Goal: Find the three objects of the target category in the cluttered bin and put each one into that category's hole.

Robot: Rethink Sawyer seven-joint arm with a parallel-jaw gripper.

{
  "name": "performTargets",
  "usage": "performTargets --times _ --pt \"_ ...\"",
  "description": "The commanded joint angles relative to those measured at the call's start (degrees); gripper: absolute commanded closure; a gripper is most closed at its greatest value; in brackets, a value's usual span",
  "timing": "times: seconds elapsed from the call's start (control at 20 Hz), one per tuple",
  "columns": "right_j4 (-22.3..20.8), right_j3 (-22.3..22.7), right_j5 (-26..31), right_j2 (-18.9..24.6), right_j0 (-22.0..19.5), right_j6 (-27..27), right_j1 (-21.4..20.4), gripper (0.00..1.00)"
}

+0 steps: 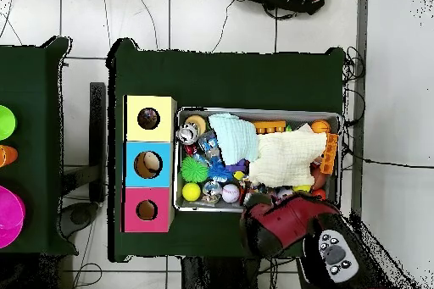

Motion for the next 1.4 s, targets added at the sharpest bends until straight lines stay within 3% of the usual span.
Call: performTargets --times 0.05,0.45,0.8,1.4 --pt "1.0 -3.5 -6.0 -5.4 3.4 5.3 1.3 0.0" --pt "3.6 -2.8 -7.2 -7.7 6.0 4.2 0.9 0.0" --pt "3.8 -2.1 -6.6 -5.6 3.7 2.0 -0.2 0.0" --pt "8.1 -4.5 -10.5 -12.9 11.8 5.3 3.7 0.0"
